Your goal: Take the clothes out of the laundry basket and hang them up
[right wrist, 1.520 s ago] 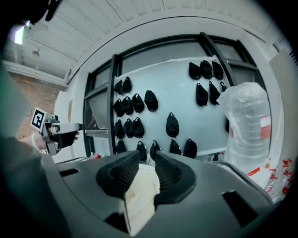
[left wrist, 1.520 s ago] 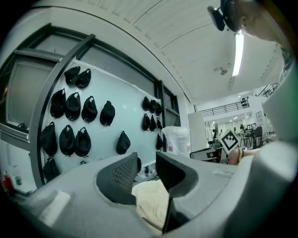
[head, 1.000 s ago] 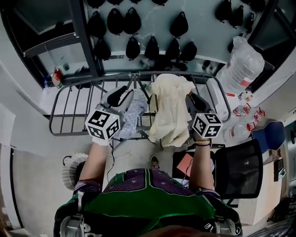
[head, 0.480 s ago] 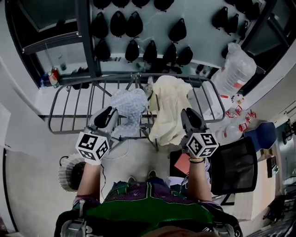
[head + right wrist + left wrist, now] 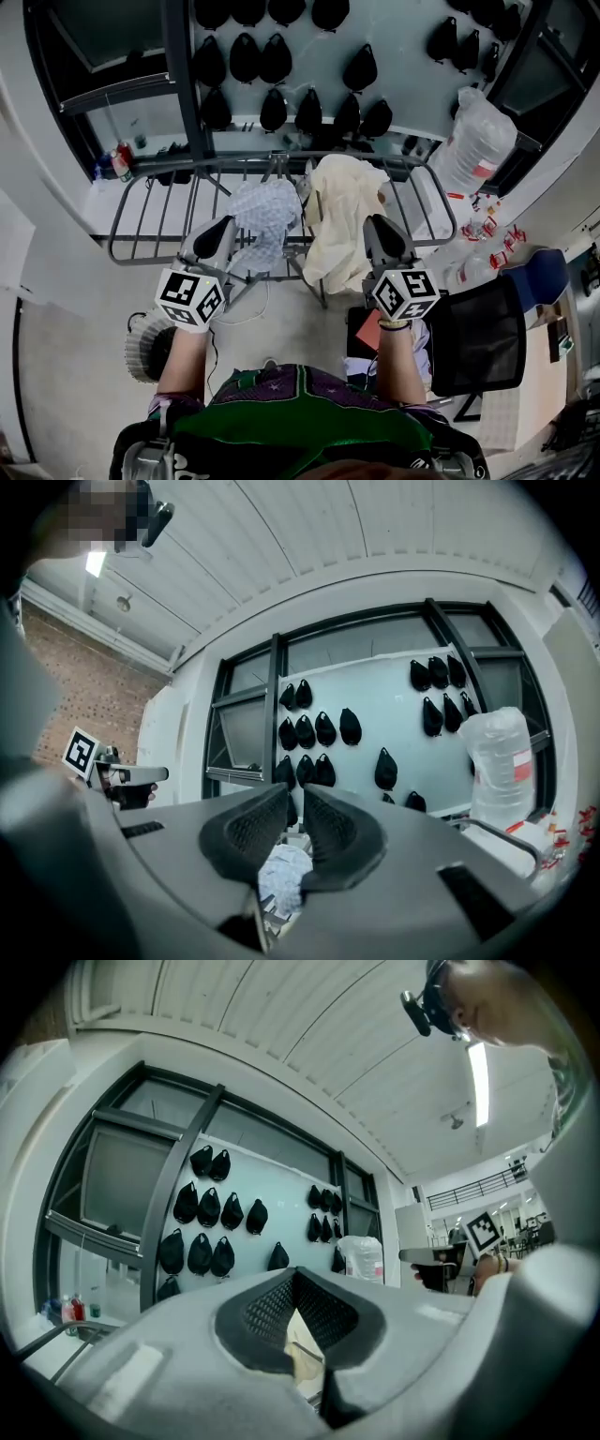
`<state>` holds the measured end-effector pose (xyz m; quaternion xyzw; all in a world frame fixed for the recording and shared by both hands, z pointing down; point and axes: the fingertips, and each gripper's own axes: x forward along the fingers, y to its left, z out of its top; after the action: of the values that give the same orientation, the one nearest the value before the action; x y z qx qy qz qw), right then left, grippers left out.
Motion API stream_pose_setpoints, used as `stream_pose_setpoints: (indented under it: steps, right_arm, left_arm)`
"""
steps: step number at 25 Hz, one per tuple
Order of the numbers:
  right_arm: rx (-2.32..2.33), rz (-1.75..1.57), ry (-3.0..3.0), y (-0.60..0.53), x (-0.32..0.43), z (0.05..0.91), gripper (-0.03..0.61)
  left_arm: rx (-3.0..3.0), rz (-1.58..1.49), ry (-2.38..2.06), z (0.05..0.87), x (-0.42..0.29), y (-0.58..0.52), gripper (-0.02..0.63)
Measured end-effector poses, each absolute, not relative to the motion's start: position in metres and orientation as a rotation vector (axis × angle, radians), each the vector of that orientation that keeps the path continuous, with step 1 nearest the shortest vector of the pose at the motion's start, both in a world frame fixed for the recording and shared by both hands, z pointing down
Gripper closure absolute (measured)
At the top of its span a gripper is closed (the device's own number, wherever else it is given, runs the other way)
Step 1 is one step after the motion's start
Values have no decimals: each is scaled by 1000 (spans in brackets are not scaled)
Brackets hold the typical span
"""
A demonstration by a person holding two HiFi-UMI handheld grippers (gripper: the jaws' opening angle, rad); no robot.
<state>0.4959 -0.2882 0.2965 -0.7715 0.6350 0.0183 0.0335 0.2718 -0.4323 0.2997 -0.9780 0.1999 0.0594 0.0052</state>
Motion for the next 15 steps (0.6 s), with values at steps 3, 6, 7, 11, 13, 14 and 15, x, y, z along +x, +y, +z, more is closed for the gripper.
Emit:
stream_pose_setpoints:
  steps: [3,6,7,11,13,14,15]
  right_arm:
    - [-2364,78,1960,-272,495,294,550]
    - [-2358,93,1960,-250,493,292,575]
    - [-2353,101,1964,-242,491,291,575]
    - [-2345,128,1976,-216,487,286,577]
    - [-2336,121,1984,-207,488,284,577]
    - [-2333,115,1986,-202,488,285,577]
    - [-2331,108,1986,-196,489,286,577]
  left_arm:
    - [-3041,196,664,293,272,-418,595]
    - [-3025,201,683,291,270,-396,595]
    - [-3019,206,694,291,267,-388,595]
    - [-3006,202,723,291,266,-364,595]
    - [-3003,185,721,290,270,-352,595]
    - [-3001,176,721,291,271,-347,595]
    - [-3001,166,721,293,272,-341,595]
